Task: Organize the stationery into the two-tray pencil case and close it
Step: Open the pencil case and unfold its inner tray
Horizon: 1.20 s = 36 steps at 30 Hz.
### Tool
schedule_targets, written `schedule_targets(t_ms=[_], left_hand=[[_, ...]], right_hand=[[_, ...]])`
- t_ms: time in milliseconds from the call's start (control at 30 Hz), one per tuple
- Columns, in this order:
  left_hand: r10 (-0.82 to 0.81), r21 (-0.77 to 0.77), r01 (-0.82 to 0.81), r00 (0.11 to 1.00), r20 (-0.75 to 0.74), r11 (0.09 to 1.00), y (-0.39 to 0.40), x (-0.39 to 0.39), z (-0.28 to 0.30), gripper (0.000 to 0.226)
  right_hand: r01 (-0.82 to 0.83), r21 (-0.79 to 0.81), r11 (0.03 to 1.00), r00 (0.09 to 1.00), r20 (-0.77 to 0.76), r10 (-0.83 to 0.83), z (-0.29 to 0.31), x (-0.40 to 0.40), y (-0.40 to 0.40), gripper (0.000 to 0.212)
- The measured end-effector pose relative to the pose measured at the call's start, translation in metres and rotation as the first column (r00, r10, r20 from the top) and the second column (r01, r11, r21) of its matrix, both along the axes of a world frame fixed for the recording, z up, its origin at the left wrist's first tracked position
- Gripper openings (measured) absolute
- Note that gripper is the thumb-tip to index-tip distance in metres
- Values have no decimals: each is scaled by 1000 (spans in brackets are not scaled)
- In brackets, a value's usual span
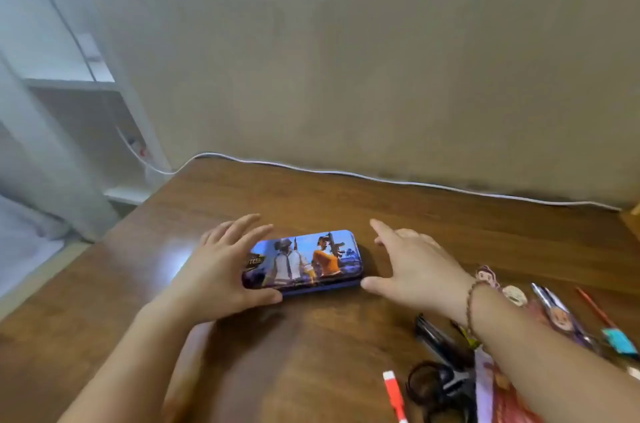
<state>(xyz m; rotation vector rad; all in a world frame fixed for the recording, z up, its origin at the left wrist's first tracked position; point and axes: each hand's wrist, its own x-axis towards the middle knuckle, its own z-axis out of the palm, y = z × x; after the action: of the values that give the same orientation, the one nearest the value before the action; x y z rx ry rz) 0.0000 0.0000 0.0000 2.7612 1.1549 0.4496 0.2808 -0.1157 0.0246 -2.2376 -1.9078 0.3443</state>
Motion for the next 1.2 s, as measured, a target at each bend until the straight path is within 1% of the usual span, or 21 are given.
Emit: schedule_targets(t_ms=[33,67,133,200,267,367,467,567,633,667,733,767,833,867,900,933,967,1000,1033,1133,1200], left_hand=[[8,-71,-5,999,52,997,4,-8,-5,105],[23,-175,-7,995,95,985,3,-13,-6,105],[1,-244,19,997,79,970,6,-21,-7,104],[-33,-242,48,997,66,969,2,-23,-7,101],[-50,-229,58,998,41,972,-11,-28,-6,99],[-62,-204,62,998,4,977,-36,-41,-11,101],[-73,-197,64,997,-38,978,-56,-52,-17,103],[-85,-217,75,996,-38,973,-63,-56,-9,105],[-86,-249,73,995,-40,966,-56,-58,2,96],[-84,-309,77,996,-9,948,-50,-61,9,87],[-65,-487,129,987,148,864,-38,-63,22,67],[-43,-521,164,971,236,838,-30,-62,25,57],[55,-486,166,912,407,858,-15,-56,22,33],[119,-466,144,864,490,873,-8,-52,17,21],[175,-454,107,826,536,884,-2,-47,10,12],[208,-431,61,810,548,900,4,-42,1,16],[220,-388,5,817,534,922,9,-39,-7,25],[224,-338,-47,833,506,940,13,-36,-14,33],[222,-296,-82,848,480,952,16,-33,-21,38],[227,-258,-134,900,372,957,21,-33,-30,40],[198,-178,-155,946,257,972,22,-36,-32,38]], right_hand=[[-17,-54,998,998,-56,14,-2,-8,6,103],[-37,-84,996,991,-128,26,-4,-16,8,107],[-19,-67,998,972,-236,3,-5,-31,9,109],[49,14,999,962,-269,-43,-9,-43,3,106],[87,53,995,970,-234,-73,-11,-50,-11,102],[117,67,991,968,-230,-99,-15,-58,-39,104],[91,43,995,979,-188,-81,-22,-65,-59,107],[98,59,993,969,-233,-82,-21,-72,-69,107],[105,67,992,951,-297,-80,-17,-73,-70,106],[104,59,993,943,-323,-79,-15,-73,-71,106],[108,40,993,930,-357,-87,-13,-70,-71,107],[118,24,993,925,-367,-101,-13,-70,-71,108],[152,-5,988,915,-377,-143,-13,-68,-71,108],[167,-8,986,914,-373,-158,-14,-67,-70,103],[177,4,984,916,-367,-163,-14,-66,-69,91],[177,23,984,920,-359,-157,-15,-65,-68,74],[169,52,984,927,-348,-141,-16,-65,-67,55],[168,81,982,932,-337,-132,-18,-64,-65,40],[180,107,978,934,-331,-135,-20,-64,-63,31],[267,170,949,931,-301,-208,-26,-64,-56,21],[319,203,926,937,-218,-274,-27,-66,-53,20]])
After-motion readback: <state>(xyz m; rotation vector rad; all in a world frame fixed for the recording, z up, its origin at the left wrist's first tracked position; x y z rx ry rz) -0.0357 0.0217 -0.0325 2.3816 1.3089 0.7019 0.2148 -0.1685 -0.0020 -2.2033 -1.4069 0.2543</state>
